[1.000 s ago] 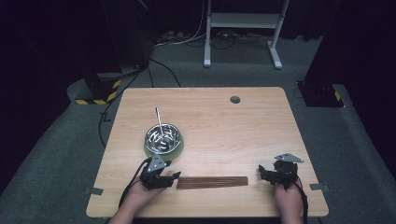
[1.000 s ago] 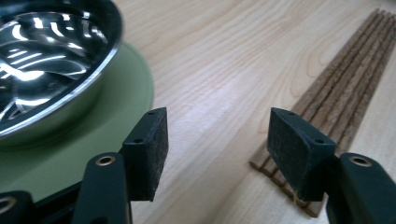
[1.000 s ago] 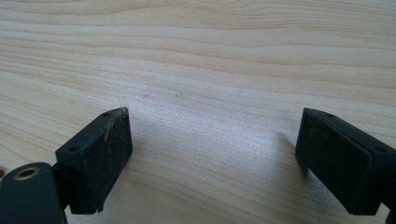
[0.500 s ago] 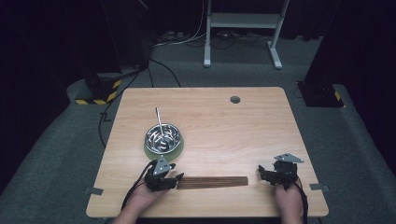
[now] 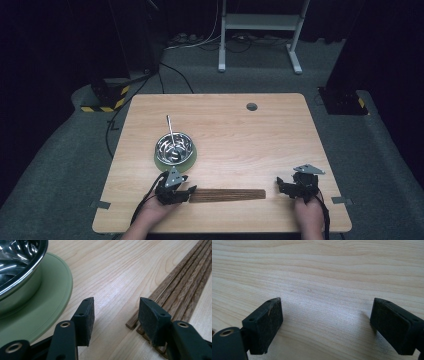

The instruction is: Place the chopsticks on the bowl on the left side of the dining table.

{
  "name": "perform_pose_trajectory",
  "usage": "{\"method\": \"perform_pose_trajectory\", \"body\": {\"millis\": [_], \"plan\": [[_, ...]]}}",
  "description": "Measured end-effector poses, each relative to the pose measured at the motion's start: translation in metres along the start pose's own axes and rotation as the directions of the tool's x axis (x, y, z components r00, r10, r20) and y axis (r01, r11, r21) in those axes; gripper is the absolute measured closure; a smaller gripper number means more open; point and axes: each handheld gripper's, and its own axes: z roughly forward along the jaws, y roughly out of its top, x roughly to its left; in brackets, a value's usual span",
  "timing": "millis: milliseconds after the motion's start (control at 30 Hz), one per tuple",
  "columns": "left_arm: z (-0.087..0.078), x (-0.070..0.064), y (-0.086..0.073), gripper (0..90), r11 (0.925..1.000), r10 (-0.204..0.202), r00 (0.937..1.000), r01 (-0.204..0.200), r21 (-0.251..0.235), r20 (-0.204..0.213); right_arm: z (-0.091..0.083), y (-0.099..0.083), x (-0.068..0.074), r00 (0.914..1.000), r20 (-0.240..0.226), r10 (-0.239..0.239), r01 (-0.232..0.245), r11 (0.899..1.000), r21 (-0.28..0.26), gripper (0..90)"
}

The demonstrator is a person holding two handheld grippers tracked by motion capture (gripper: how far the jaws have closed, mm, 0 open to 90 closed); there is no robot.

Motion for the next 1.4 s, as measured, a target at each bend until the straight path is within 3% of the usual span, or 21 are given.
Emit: {"method": "perform_pose_trajectory", "body": {"millis": [400, 667, 767, 1033, 1400], "plan": [[-0.004, 0.010, -0.002, 48.9, 0.9997, -0.022, 0.9975, 0.023, 0.006, -0.068, 0.000, 0.000, 0.000, 1.0000, 0.000, -0.001, 0.001, 1.000, 0.000, 10.7], [-0.001, 0.008, -0.001, 50.5, 0.9999, -0.016, 0.9992, 0.016, 0.001, -0.037, 0.000, 0.000, 0.000, 1.0000, 0.000, -0.001, 0.001, 1.000, 0.000, 10.7], [0.002, 0.005, 0.002, 52.5, 0.9999, 0.010, 0.9996, -0.010, 0.012, -0.027, 0.000, 0.000, 0.001, 1.0000, 0.000, 0.004, -0.004, 1.000, 0.001, 10.7], [0.007, 0.000, 0.003, 61.5, 0.9991, 0.033, 0.9991, -0.034, 0.027, 0.028, 0.000, 0.000, 0.001, 1.0000, 0.000, -0.001, 0.001, 1.000, -0.002, 10.7], [0.005, -0.001, 0.002, 72.2, 0.9984, 0.046, 0.9980, -0.047, 0.030, 0.044, -0.001, 0.000, 0.000, 1.0000, -0.007, -0.003, 0.003, 1.000, 0.009, 10.7]]}}
